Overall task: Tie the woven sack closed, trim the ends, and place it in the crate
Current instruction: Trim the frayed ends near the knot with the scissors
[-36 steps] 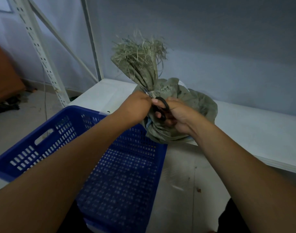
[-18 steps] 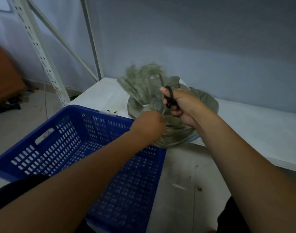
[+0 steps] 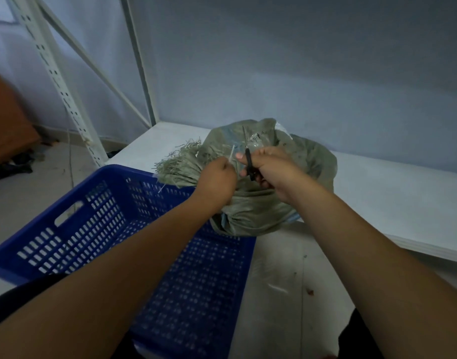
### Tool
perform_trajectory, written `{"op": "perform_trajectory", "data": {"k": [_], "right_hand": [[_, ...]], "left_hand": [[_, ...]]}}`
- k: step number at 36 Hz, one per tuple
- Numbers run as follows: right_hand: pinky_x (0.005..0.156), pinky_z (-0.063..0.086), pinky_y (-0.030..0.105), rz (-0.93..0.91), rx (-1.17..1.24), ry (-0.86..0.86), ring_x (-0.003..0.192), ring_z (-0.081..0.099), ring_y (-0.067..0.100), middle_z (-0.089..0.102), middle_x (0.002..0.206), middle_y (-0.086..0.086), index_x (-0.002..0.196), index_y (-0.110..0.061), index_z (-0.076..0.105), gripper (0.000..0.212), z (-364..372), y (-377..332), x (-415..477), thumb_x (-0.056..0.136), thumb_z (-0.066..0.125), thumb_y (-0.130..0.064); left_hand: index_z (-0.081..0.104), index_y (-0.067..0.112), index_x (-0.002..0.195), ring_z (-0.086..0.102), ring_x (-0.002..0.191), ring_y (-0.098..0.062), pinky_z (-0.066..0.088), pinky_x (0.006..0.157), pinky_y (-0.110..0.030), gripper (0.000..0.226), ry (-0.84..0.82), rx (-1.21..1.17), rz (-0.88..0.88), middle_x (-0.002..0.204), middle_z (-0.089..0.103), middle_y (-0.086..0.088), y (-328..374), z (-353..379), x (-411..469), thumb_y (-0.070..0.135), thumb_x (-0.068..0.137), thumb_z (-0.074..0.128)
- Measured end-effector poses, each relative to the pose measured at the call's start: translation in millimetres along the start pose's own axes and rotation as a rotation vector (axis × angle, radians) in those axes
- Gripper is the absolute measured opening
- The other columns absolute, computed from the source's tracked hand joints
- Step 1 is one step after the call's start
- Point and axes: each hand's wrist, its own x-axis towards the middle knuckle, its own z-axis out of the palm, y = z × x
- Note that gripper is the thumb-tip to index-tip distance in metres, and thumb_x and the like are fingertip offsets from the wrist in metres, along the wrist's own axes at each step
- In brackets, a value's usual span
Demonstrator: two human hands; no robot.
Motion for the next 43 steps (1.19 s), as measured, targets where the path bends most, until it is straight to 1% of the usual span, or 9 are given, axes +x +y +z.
{"op": "perform_trajectory", "data": {"k": [4, 10, 13, 16, 23, 30, 33, 36, 43], "right_hand": [[0.036, 0.033, 0.014, -0.026, -0.018, 0.037, 0.036, 0.047, -0.001, 0.071, 0.068, 0.005, 0.08, -0.019, 0.048, 0.03, -1.2, 2.1, -1.1, 0.09, 0.075, -0.029], [0.043, 0.036, 0.019, -0.067, -0.047, 0.117, 0.035, 0.05, -0.001, 0.072, 0.076, 0.015, 0.077, -0.019, 0.048, 0.034, 0.1, 6.5, 1.2, 0.084, 0.081, -0.026], [0.058, 0.041, 0.026, -0.098, -0.131, 0.173, 0.052, 0.057, 0.01, 0.076, 0.078, 0.011, 0.078, -0.022, 0.053, 0.037, 2.1, 11.2, 6.3, 0.075, 0.086, -0.038], [0.054, 0.041, 0.026, -0.154, -0.247, 0.24, 0.059, 0.055, 0.013, 0.066, 0.071, 0.0, 0.075, -0.021, 0.055, 0.035, 3.2, 13.8, 8.9, 0.076, 0.085, -0.04], [0.047, 0.038, 0.019, -0.297, -0.553, 0.258, 0.058, 0.053, 0.013, 0.059, 0.064, -0.003, 0.071, -0.013, 0.059, 0.021, -0.9, 18.4, 4.2, 0.083, 0.076, -0.016], [0.05, 0.028, 0.029, -0.386, -0.821, 0.186, 0.067, 0.054, 0.023, 0.053, 0.069, 0.001, 0.066, -0.021, 0.04, 0.036, 4.4, 22.4, -1.7, 0.09, 0.067, -0.017], [0.061, 0.039, 0.031, -0.384, -0.957, 0.153, 0.082, 0.062, 0.03, 0.064, 0.088, 0.012, 0.086, -0.012, 0.056, 0.012, 8.2, 23.1, -4.3, 0.093, 0.063, -0.017], [0.071, 0.05, 0.036, -0.376, -1.015, 0.134, 0.09, 0.065, 0.033, 0.067, 0.099, 0.018, 0.103, -0.005, 0.061, 0.015, 14.4, 25.4, -6.4, 0.094, 0.062, -0.017], [0.064, 0.045, 0.034, -0.373, -0.97, 0.164, 0.079, 0.061, 0.028, 0.062, 0.085, 0.012, 0.09, -0.01, 0.057, 0.01, 17.4, 25.7, -8.6, 0.092, 0.062, -0.019]], "left_hand": [[0.059, 0.009, 0.089, 0.054, 0.059, -0.026, 0.052, 0.047, -0.032, 0.027, -0.017, -0.05, 0.062, 0.065, 0.048, -0.007, 3.5, -4.9, 1.0, 0.02, 0.105, 0.041], [0.07, 0.016, 0.084, 0.06, 0.056, -0.014, 0.061, 0.065, -0.045, 0.029, -0.037, -0.157, 0.072, 0.071, 0.058, -0.005, 5.3, -4.0, -0.1, 0.012, 0.102, 0.048], [0.072, 0.007, 0.09, 0.065, 0.059, -0.015, 0.061, 0.075, -0.052, 0.026, -0.035, -0.273, -0.005, 0.067, 0.061, -0.004, 4.1, -0.9, 3.9, 0.008, 0.101, 0.049], [0.068, -0.007, 0.103, 0.069, 0.058, -0.017, 0.059, 0.084, -0.051, 0.023, -0.044, -0.424, -0.12, 0.073, 0.07, -0.011, 7.5, 0.4, 5.7, 0.003, 0.101, 0.047], [0.068, 0.004, 0.098, 0.071, 0.066, -0.019, 0.062, 0.062, -0.029, 0.017, -0.062, -0.585, -0.232, 0.088, 0.071, -0.016, 14.1, 1.4, 6.2, 0.01, 0.101, 0.053], [0.07, -0.005, 0.107, 0.068, 0.073, -0.022, 0.063, 0.064, -0.035, 0.021, -0.048, -0.559, -0.235, 0.098, 0.071, -0.022, 11.7, 6.7, 5.7, 0.009, 0.099, 0.056], [0.07, -0.007, 0.103, 0.069, 0.076, -0.027, 0.063, 0.069, -0.042, 0.021, -0.032, -0.515, -0.24, 0.098, 0.072, -0.024, 6.8, 8.5, 6.8, 0.01, 0.099, 0.057], [0.072, -0.006, 0.099, 0.07, 0.078, -0.033, 0.063, 0.066, -0.044, 0.017, 0.007, -0.465, -0.246, 0.096, 0.072, -0.025, -0.1, 10.1, 7.4, 0.006, 0.096, 0.061], [0.075, -0.002, 0.091, 0.068, 0.071, -0.029, 0.06, 0.06, -0.035, 0.014, 0.048, -0.402, -0.201, 0.087, 0.072, -0.023, -4.7, 11.1, 6.9, 0.005, 0.093, 0.063]]}}
